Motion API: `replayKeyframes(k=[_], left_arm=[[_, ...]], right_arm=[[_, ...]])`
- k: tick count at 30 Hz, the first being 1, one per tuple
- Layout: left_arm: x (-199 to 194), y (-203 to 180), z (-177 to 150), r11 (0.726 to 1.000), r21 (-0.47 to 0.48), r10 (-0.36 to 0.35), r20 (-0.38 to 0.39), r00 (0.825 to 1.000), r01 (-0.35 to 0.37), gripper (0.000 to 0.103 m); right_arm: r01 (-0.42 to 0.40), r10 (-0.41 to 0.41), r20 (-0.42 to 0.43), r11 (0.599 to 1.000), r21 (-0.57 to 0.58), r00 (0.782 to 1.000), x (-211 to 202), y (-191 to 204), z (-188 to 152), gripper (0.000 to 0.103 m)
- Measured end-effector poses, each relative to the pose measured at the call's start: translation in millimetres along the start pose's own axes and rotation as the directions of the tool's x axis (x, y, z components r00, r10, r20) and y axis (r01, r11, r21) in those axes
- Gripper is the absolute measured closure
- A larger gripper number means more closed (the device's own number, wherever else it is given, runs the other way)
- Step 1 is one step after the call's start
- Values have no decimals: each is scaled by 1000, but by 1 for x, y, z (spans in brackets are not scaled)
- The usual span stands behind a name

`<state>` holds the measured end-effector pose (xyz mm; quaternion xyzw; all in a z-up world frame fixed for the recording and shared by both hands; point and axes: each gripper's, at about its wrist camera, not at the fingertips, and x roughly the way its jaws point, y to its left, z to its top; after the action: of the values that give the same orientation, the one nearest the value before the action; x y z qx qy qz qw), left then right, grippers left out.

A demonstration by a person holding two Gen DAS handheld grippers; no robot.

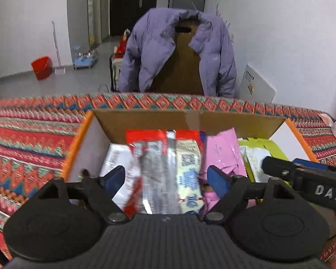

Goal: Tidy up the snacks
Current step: 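Carry both packets into the box and open both tools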

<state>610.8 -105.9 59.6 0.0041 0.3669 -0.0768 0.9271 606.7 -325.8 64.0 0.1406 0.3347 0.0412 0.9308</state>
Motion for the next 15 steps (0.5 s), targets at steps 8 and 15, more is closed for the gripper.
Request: replayKeyframes(k=[8, 15], left_arm=[[-64, 11, 8, 997, 70, 24, 106, 994, -32, 16], [-118, 19, -11, 994, 105, 4, 154, 988, -21, 9]], right_arm=[[-4, 7, 20, 993, -122, 1000, -54, 10, 11, 23], [-9, 10, 6, 986, -166, 1000, -103, 8, -2, 16]])
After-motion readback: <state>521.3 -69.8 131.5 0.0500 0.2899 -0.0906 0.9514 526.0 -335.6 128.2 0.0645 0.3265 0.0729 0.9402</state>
